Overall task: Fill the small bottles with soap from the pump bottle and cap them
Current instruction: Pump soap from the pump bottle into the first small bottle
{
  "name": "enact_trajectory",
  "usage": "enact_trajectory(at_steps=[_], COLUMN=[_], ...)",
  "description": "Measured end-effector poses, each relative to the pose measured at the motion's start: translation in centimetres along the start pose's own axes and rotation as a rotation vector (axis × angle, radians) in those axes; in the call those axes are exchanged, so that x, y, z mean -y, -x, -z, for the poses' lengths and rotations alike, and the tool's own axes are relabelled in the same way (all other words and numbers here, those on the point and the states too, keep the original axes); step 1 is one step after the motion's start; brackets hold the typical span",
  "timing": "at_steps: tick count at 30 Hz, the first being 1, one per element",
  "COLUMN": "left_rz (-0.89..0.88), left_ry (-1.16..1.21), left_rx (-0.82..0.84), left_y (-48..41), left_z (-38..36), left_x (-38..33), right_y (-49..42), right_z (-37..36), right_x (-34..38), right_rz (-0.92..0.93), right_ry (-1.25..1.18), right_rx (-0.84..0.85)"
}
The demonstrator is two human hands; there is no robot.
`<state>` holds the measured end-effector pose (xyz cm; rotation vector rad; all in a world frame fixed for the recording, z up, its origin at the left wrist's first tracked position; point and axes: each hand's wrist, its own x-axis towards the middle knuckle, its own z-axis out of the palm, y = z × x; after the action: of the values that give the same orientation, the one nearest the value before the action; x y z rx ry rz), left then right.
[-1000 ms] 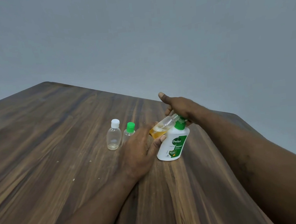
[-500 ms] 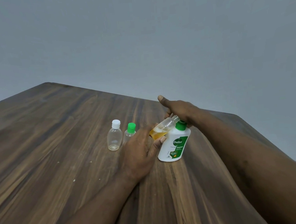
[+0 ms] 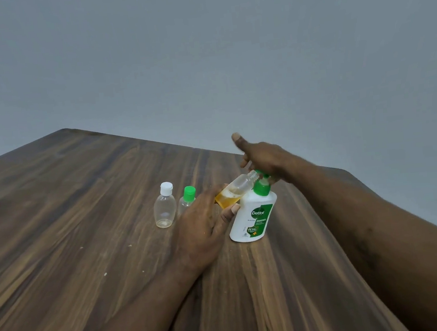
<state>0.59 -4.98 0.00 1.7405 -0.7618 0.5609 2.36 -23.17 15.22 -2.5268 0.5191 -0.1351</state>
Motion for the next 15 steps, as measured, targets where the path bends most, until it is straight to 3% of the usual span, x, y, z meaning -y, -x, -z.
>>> enact_trajectory(at_steps=[15], left_rz=[0.003], left_ry=[0.007], left_rx=[0.022], left_y=[0.0], left_z=[0.0], left_x=[0.1], right_y=[0.2], right_z=[0.3], right_x=[0.2], right_rz=[-0.002], right_ry=[-0.037], right_rx=[0.014])
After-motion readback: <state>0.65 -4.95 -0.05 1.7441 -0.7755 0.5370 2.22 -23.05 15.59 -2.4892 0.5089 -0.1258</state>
